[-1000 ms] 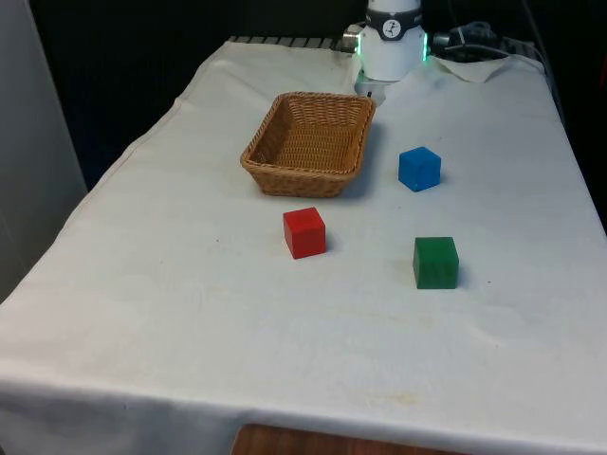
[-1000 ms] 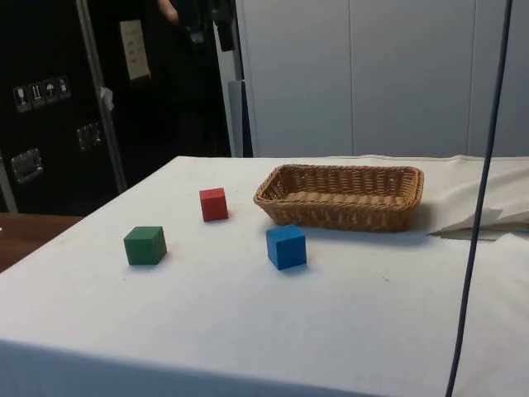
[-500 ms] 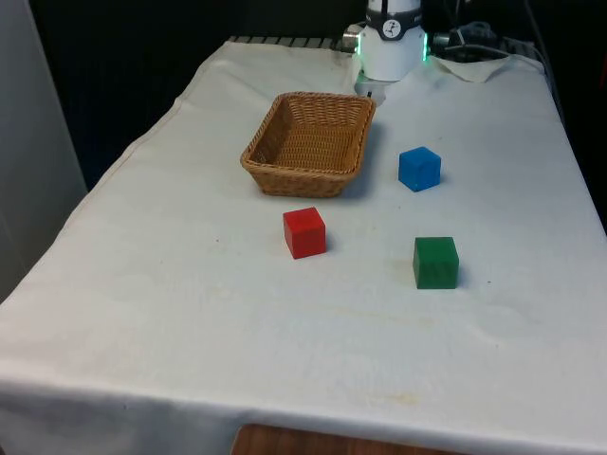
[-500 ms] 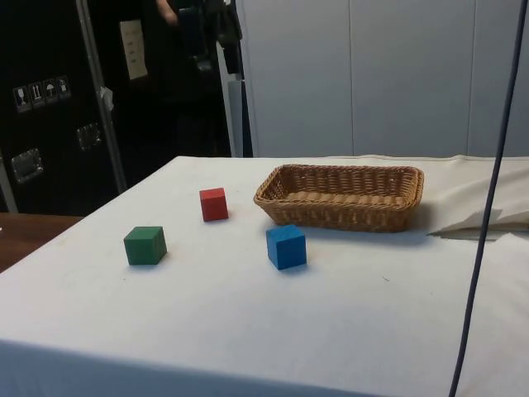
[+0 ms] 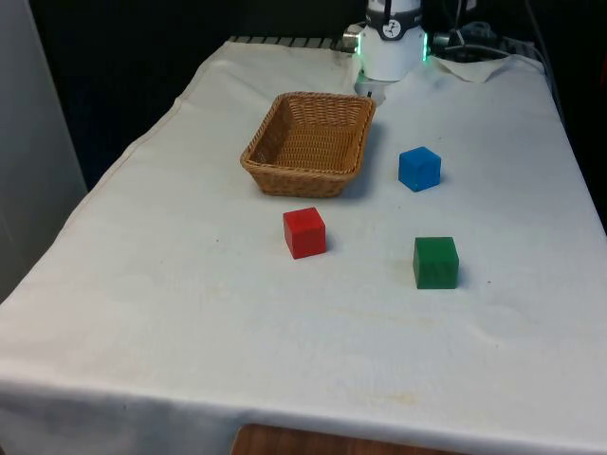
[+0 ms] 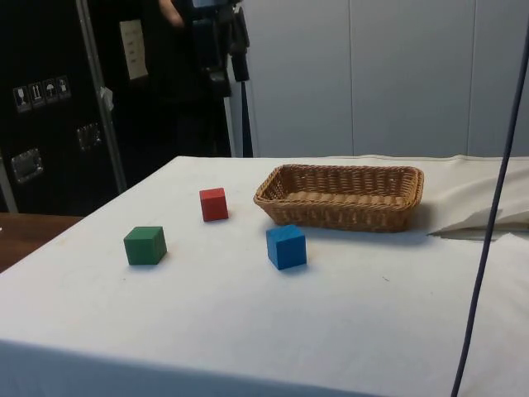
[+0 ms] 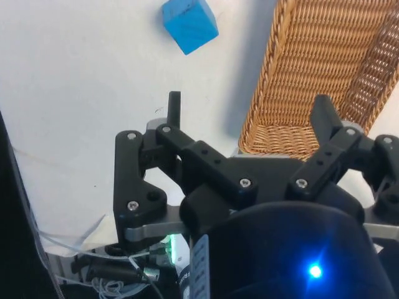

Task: Pick up the blue cube and place it into the basket.

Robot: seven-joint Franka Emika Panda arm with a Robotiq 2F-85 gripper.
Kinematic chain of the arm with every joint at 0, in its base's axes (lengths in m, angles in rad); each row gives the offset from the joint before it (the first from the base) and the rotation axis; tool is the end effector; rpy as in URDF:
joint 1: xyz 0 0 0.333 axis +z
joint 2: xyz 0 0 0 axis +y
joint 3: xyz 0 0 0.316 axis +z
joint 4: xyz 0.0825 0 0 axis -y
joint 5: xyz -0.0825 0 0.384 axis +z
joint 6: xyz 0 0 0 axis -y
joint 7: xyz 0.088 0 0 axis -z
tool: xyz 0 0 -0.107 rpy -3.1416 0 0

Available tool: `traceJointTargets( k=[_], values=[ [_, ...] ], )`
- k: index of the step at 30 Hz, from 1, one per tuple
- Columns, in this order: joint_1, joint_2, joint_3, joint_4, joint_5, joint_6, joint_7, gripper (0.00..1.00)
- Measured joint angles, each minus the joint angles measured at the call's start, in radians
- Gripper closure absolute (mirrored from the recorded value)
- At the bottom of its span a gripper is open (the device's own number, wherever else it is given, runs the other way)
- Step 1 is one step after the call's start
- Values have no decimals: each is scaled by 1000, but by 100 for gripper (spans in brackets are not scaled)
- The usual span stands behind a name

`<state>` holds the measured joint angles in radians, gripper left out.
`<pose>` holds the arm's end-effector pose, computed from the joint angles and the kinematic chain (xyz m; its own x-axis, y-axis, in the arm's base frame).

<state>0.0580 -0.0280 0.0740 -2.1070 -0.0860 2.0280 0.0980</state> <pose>0.5278 0.0653 0.4252 0.9964 0.0719 -0.0448 0.0754 -0.9938 0.0819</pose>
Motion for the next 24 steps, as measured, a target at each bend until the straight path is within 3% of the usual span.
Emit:
traceJointTargets(
  k=[15,24],
  values=[
    [0,-44,0,-82,6,25,-73,0],
    [0,-52,0,-159,16,121,-114,0]
  ],
)
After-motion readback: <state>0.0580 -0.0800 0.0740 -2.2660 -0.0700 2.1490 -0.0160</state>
